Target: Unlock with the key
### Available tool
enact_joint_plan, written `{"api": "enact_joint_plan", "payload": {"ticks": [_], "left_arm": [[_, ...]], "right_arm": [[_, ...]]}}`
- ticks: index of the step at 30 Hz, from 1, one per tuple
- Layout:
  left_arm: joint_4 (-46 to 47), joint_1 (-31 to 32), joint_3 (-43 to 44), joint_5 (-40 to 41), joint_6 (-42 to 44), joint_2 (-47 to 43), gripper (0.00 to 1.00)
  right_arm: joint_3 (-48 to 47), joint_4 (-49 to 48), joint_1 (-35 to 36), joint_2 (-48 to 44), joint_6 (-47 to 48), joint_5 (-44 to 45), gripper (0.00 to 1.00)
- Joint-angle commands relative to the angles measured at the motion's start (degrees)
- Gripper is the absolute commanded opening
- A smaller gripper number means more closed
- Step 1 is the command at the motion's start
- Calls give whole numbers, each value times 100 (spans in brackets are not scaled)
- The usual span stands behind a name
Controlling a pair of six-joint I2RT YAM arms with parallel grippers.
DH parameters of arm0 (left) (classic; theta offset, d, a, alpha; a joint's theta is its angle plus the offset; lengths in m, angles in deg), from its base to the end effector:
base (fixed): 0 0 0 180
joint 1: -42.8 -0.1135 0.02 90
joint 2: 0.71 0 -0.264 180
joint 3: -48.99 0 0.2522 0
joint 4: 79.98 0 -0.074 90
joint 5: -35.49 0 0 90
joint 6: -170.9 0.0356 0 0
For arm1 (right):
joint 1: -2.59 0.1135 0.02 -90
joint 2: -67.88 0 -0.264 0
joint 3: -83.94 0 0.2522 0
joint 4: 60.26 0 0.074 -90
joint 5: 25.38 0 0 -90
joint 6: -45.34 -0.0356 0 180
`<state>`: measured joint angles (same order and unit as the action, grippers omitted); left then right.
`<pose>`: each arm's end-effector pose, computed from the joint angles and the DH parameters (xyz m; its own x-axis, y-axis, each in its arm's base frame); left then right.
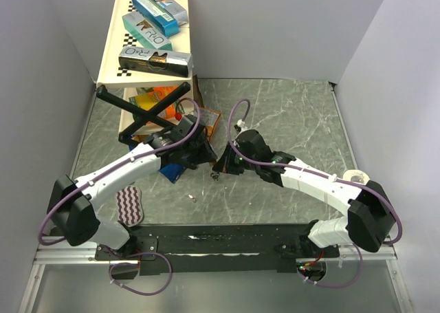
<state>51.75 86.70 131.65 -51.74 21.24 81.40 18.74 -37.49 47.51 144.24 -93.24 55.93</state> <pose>0.2243 -0.2135 0.2964 -0.8468 -0.3815 -0.3707 -0.1221 0.8177 -0.5626 0.2056 0.2127 0.2603 -0.8515 0.1978 -0.4857 -0.2241 0.7001 0.6780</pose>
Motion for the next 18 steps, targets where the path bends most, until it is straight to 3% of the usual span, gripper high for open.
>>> {"api": "enact_joint_plan", "payload": {"ticks": [1,8,18], "left_arm": [[382,-4,-122,-1225,358,-309,1],[1068,-75,-509,-1524,420,-765,1],[1762,-110,-826,-1954,499,-1109,1]], "right_arm": [[-455,-2352,-511,-103,33,1124,0],[-279,-2440,-511,-384,24,632,0],[90,-2378,-537,-1061,-73,640,0]]}}
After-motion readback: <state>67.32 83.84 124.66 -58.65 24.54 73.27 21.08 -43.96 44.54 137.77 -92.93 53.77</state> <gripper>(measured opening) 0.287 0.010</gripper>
